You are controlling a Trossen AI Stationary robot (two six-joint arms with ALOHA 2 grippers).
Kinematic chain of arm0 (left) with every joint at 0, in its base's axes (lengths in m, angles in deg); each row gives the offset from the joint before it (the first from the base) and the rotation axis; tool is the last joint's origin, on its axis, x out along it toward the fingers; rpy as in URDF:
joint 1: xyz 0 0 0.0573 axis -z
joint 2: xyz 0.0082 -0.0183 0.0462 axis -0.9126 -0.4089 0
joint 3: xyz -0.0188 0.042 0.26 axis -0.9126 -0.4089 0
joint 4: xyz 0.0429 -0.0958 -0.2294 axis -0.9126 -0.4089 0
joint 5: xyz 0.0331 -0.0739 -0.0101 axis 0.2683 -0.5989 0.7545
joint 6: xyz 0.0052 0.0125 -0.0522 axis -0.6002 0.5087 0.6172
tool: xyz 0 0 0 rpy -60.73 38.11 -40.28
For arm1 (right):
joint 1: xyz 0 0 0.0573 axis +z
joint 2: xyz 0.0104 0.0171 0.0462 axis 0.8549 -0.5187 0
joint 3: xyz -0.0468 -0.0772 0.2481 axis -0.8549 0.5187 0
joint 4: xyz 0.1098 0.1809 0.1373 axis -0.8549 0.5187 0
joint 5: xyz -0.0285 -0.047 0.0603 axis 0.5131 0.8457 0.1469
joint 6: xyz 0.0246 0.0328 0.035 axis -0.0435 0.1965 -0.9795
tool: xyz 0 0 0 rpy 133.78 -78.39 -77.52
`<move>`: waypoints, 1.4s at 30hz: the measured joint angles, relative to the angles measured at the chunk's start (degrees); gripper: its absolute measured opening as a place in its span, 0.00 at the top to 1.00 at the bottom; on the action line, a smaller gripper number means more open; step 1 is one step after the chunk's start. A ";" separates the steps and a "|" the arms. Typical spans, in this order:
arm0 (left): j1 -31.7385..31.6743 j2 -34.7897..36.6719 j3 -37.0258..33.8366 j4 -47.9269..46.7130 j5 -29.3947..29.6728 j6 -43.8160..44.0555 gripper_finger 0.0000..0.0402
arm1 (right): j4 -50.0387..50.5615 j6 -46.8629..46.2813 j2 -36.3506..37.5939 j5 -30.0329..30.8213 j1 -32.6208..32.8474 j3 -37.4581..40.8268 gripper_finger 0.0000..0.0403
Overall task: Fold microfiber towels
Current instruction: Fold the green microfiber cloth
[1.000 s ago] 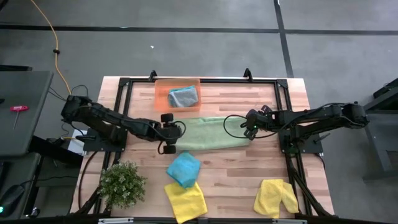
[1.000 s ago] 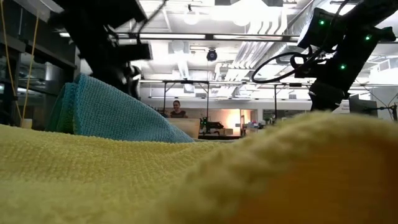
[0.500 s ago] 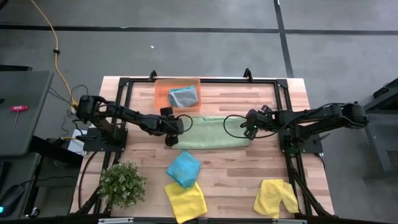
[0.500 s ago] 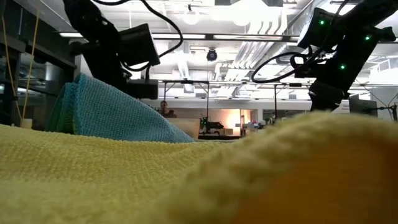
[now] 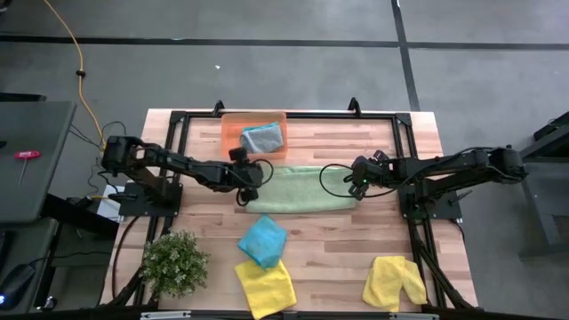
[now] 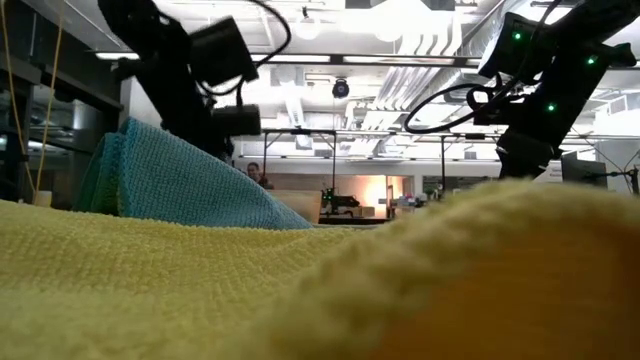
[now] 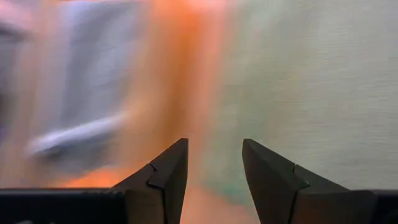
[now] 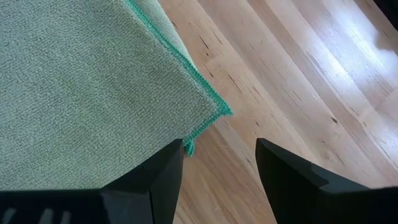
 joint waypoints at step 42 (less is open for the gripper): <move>18.33 10.80 -2.46 0.09 -25.00 15.13 0.71 | -9.32 5.55 -0.02 -10.34 3.24 -0.02 0.52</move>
